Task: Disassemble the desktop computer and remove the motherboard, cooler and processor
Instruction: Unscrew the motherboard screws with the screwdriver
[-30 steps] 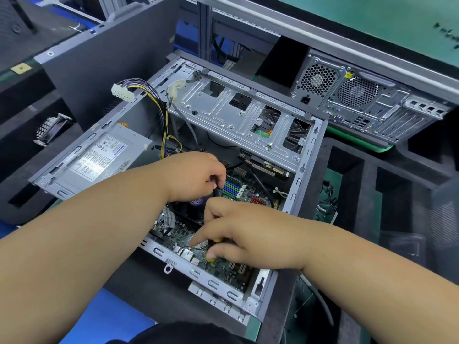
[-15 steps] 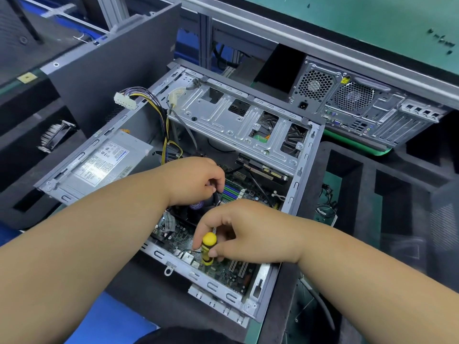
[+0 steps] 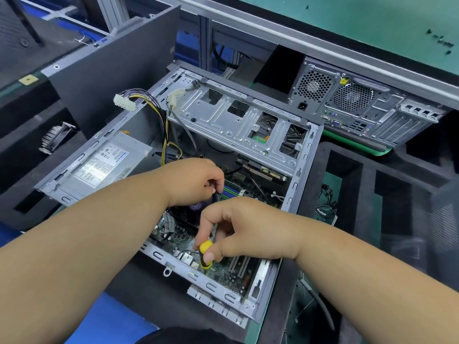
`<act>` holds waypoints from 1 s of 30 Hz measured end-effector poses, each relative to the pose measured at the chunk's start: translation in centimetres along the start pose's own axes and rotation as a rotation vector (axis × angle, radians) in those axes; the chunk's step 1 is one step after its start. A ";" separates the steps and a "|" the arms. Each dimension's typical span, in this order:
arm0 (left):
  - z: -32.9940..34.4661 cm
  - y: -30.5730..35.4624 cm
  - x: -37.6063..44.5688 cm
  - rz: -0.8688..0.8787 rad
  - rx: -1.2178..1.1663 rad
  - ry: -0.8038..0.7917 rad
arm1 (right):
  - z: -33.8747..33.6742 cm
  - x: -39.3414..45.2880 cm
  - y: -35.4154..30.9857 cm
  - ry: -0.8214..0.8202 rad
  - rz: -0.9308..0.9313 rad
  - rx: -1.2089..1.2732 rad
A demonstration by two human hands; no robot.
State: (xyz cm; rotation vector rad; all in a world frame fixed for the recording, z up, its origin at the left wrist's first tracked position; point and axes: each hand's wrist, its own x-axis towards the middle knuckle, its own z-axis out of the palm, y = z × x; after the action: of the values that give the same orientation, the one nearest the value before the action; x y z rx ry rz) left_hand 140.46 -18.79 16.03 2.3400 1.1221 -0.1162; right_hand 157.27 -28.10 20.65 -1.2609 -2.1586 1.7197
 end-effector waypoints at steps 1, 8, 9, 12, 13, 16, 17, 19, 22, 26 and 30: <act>0.0 0.0 0.0 -0.001 -0.002 0.000 | 0.0 0.0 0.0 0.007 0.002 0.014; 0.1 0.0 0.0 -0.008 -0.017 0.012 | 0.1 0.0 0.0 -0.004 0.018 0.043; 0.1 0.1 0.0 -0.006 -0.019 0.011 | 0.0 0.0 0.0 -0.003 0.017 0.031; 0.1 0.0 0.0 -0.005 -0.026 0.005 | 0.1 0.0 -0.2 -0.006 -0.016 -0.025; 0.1 0.0 0.0 -0.005 -0.029 0.004 | 0.2 0.0 -0.3 -0.009 -0.025 -0.031; 0.0 0.0 0.0 -0.005 -0.032 0.000 | 0.3 0.1 -0.5 -0.013 -0.022 0.053; 0.0 0.0 -0.1 -0.005 -0.033 -0.001 | 0.3 0.1 -0.5 -0.010 -0.012 0.075; 0.0 0.1 -0.1 -0.003 -0.028 -0.001 | 0.2 0.1 -0.3 -0.003 0.000 0.070; -0.1 0.2 0.0 -0.006 -0.020 -0.003 | 0.1 0.1 -0.3 0.005 -0.003 0.011; 0.0 0.1 -0.1 -0.009 -0.015 0.005 | 0.1 0.1 -0.3 -0.010 0.000 -0.004; 0.0 0.1 -0.1 -0.005 -0.021 -0.002 | 0.1 0.1 -0.2 -0.023 -0.015 0.018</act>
State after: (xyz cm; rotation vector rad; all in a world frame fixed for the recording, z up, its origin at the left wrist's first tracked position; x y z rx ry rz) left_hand 140.47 -18.90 16.07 2.3184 1.1235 -0.1081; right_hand 157.05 -28.15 20.77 -1.2235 -2.1547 1.7527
